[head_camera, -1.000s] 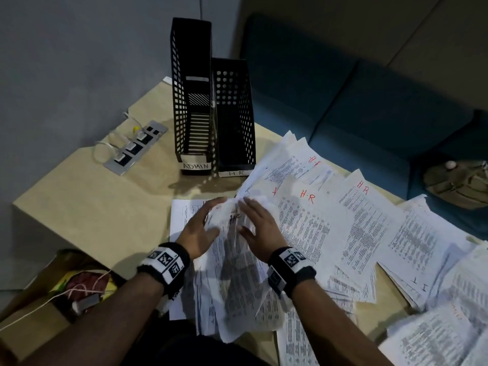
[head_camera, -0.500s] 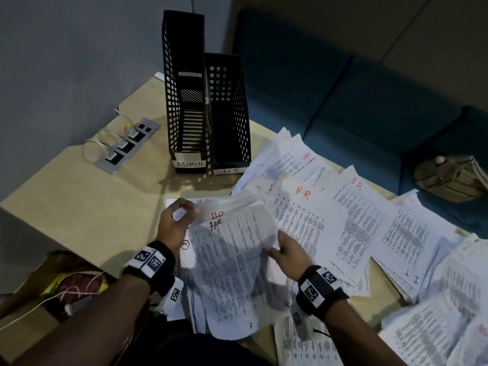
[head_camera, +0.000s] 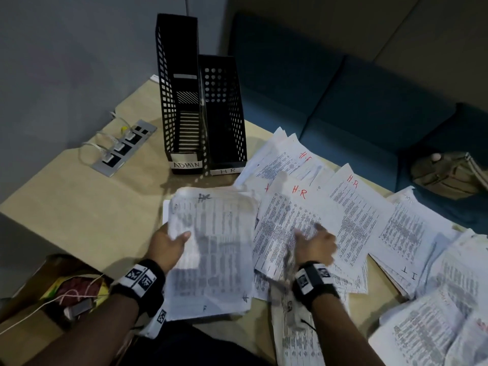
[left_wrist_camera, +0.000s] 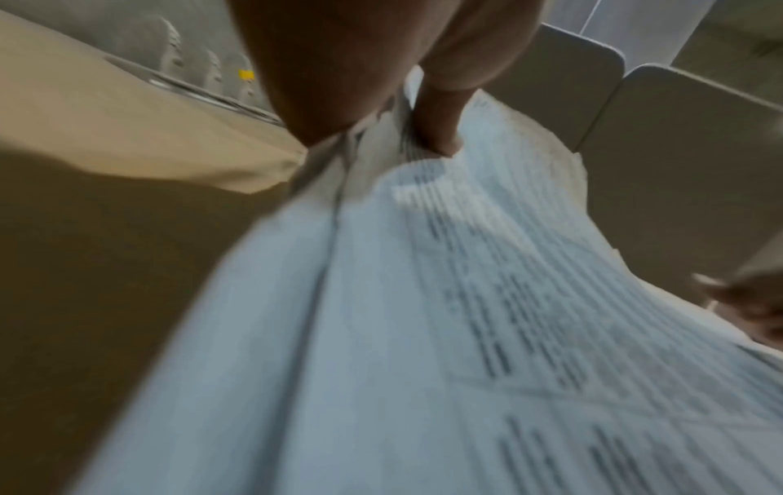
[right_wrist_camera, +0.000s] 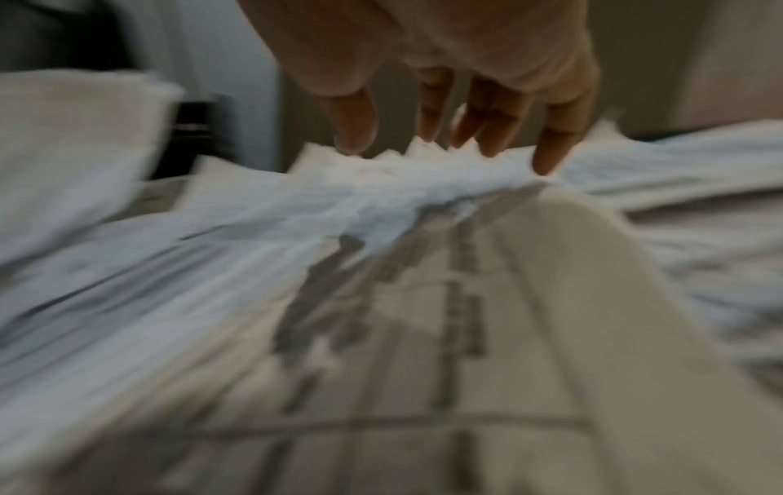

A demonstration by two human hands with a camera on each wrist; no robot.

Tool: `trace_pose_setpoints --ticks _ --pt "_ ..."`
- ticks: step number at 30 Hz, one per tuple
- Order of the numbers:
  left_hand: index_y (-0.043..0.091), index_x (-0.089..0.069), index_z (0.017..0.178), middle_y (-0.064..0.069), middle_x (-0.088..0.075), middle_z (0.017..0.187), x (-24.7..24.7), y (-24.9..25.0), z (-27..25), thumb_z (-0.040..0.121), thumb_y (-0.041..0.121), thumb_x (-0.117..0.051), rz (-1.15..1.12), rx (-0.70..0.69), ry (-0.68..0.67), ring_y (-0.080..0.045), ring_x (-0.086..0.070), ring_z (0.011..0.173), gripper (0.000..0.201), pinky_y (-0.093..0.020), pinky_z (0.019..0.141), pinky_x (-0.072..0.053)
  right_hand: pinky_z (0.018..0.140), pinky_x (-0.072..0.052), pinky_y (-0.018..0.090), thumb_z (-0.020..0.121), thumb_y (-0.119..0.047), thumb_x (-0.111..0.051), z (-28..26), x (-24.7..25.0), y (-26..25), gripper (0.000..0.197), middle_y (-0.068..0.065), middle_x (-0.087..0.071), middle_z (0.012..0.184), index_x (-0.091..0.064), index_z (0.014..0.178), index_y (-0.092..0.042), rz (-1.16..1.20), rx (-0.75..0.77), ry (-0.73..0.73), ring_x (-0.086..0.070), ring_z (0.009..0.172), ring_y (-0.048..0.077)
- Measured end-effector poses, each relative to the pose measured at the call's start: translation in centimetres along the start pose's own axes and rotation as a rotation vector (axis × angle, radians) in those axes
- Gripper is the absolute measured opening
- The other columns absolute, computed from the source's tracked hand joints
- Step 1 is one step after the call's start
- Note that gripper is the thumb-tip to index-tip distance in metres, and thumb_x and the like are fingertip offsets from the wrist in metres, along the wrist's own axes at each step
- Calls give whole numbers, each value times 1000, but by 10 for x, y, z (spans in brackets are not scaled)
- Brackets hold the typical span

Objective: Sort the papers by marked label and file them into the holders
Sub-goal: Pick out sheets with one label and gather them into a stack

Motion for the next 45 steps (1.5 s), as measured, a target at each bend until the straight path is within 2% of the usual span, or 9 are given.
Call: trace_pose_setpoints --ticks 4,11,16,20,27,33,36,41,45 --pt "14 -55 128 -3 -65 112 17 -18 12 92 9 -57 77 44 4 -26 -62 95 36 -35 87 -49 104 -39 50 78 -27 -75 26 7 39 88 28 -34 140 -20 140 0 193 -272 -102 -37 128 42" --pt "22 -46 137 -4 -59 131 15 -30 12 95 9 -50 78 71 -49 -29 -55 119 45 -42 104 -40 70 -50 37 89 -19 -58 36 8 26 35 18 -58 93 -48 111 7 179 -102 -158 -56 80 32" --pt "25 -44 138 -4 -57 133 14 -30 13 95 11 -50 105 57 -77 -29 -54 119 46 -44 104 -40 74 -58 46 81 -38 -67 31 -9 15 54 20 -61 106 -51 113 3 94 -38 -211 -64 88 36" --pt "24 -44 138 -6 -60 130 16 -31 11 94 14 -51 134 82 -71 -30 -57 115 45 -46 101 -44 88 -52 46 86 -20 -67 8 -16 -15 64 24 -53 124 -27 134 -5 334 -44 -269 -58 105 40" --pt "20 -49 135 -6 -62 125 24 -26 9 94 13 -53 69 118 -84 -30 -58 111 42 -49 98 -47 59 -47 28 88 -22 -63 -18 56 -62 22 11 -67 86 -60 104 -9 341 299 -23 -60 68 24" --pt "20 -59 118 -5 -67 107 31 -21 12 92 11 -54 -11 115 -10 -28 -64 96 28 -43 91 -51 56 -45 28 85 -20 -67 -9 135 -59 16 6 -61 64 -61 86 -5 665 372 95 -57 53 13" --pt "11 -57 120 -13 -69 105 17 -9 11 92 19 -59 -16 102 -48 -28 -65 84 29 -43 84 -53 52 -50 26 89 -17 -62 -15 106 -55 5 -8 -66 66 -63 94 -15 620 365 -39 -60 50 -1" --pt "10 -60 121 -8 -68 116 -10 13 2 88 30 -65 -119 27 -204 -29 -62 111 39 -39 96 -48 54 -42 20 86 -20 -67 -33 22 -36 16 5 -66 79 -63 96 -8 477 300 -265 -59 65 7" --pt "19 -52 130 1 -62 125 -19 8 -1 73 76 -54 -86 67 -240 -23 -59 115 81 -38 97 -46 74 -57 46 80 -31 -73 -42 -22 -22 22 7 -70 86 -60 91 -16 472 281 -386 -68 83 28"
Point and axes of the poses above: each hand's wrist, its own z-axis towards the middle knuckle, its own x-axis out of the back of the hand, y = z × x, the point moved 5 cm from there along z, towards the middle knuckle
